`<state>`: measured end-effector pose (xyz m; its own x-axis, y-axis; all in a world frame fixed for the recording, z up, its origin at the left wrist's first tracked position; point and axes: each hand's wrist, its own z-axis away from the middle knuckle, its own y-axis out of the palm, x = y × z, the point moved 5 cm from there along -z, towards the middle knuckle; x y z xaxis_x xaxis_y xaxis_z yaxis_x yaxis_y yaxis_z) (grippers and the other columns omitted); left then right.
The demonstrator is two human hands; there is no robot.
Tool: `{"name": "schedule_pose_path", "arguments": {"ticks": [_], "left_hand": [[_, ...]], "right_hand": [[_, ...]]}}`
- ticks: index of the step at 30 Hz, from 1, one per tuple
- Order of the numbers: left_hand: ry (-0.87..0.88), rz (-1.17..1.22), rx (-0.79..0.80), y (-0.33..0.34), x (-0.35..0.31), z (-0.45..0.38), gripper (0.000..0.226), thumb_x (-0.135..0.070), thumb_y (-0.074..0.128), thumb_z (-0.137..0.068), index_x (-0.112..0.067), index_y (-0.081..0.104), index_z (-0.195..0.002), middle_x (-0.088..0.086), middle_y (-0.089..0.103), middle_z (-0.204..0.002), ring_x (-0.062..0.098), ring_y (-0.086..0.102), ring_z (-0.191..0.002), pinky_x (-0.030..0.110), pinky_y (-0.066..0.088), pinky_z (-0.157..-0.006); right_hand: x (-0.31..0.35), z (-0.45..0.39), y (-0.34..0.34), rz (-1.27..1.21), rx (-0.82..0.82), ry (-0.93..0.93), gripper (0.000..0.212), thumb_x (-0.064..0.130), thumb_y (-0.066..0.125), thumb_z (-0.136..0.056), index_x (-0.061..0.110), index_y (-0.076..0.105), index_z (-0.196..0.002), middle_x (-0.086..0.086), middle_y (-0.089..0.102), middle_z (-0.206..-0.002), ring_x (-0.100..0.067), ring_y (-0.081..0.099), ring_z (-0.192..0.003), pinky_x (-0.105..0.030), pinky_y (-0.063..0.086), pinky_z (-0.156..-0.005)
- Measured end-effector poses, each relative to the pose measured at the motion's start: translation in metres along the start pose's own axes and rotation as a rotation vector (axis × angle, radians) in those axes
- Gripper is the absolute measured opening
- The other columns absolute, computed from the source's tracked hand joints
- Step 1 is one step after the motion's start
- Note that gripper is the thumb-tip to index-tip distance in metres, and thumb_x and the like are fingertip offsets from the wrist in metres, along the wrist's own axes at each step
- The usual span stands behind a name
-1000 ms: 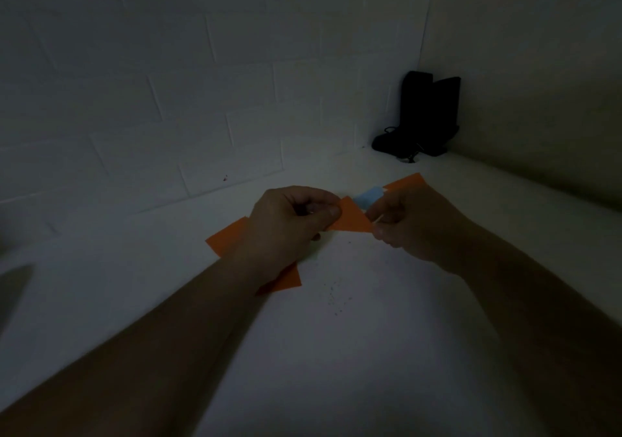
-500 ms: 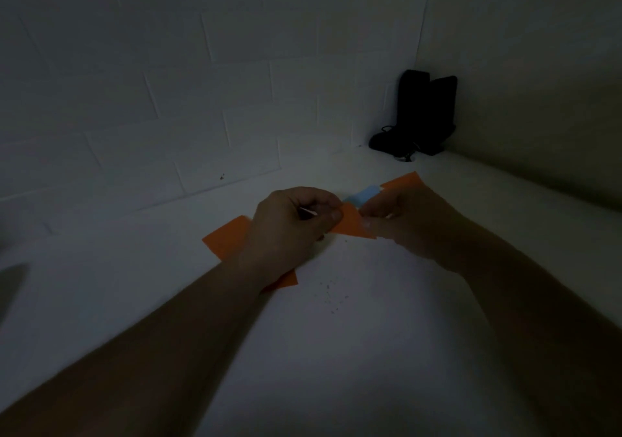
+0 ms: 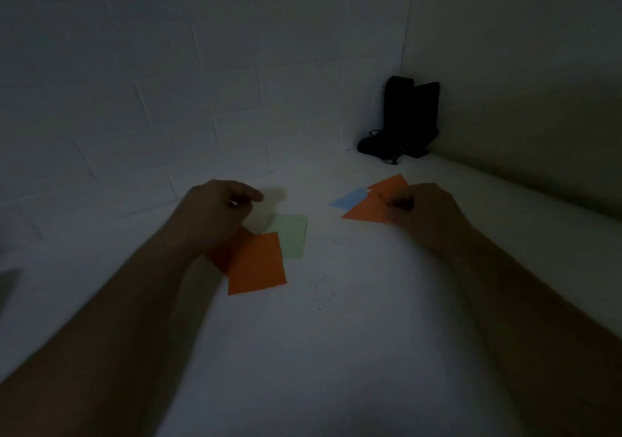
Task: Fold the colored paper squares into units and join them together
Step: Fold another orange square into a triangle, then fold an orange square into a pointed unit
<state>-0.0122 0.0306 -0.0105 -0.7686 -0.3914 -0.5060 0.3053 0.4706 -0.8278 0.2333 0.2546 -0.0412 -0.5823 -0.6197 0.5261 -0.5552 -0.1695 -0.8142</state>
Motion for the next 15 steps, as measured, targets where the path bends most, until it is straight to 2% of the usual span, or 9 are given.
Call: {"name": "schedule_pose_path", "arguments": {"ticks": [3,7,12,15], "left_hand": [[-0.058,-0.059,0.109,-0.006,0.014,0.002,0.024,-0.019,0.059,-0.103,-0.029,0.074,-0.119,0.0,0.067,-0.126,0.013,0.057,-0.102,0.031,0.045,-0.092],[-0.04,-0.028,0.284,-0.008,0.016,0.009,0.019,-0.028,0.072,-0.095,-0.038,0.071,-0.11,-0.014,0.061,-0.111,0.006,0.057,-0.1,0.03,0.042,-0.089],[-0.039,-0.045,0.476,-0.002,0.014,0.013,0.059,-0.035,0.087,-0.077,-0.037,0.062,-0.13,-0.011,0.056,-0.121,0.013,0.056,-0.112,0.03,0.046,-0.095],[-0.006,-0.12,0.515,0.006,0.013,0.013,0.077,-0.042,0.091,-0.071,-0.033,0.056,-0.138,-0.009,0.055,-0.128,0.014,0.055,-0.117,0.029,0.046,-0.1]], "right_hand": [[-0.004,-0.002,0.001,0.027,-0.002,0.014,0.032,0.03,0.069,-0.094,0.018,0.071,-0.123,-0.004,0.068,-0.127,-0.02,0.063,-0.115,-0.02,0.036,-0.093],[-0.005,-0.002,0.0,0.043,-0.039,0.023,0.032,0.032,0.07,-0.093,0.018,0.072,-0.122,-0.004,0.069,-0.126,-0.02,0.064,-0.114,-0.024,0.04,-0.097],[-0.001,-0.001,0.0,0.033,-0.063,0.032,0.031,0.028,0.07,-0.093,0.015,0.071,-0.121,-0.007,0.069,-0.126,-0.023,0.063,-0.113,-0.023,0.039,-0.093],[-0.002,-0.002,0.001,0.044,-0.069,0.045,0.032,0.029,0.071,-0.092,0.014,0.071,-0.121,-0.009,0.069,-0.124,-0.025,0.064,-0.111,-0.025,0.041,-0.092]]}}
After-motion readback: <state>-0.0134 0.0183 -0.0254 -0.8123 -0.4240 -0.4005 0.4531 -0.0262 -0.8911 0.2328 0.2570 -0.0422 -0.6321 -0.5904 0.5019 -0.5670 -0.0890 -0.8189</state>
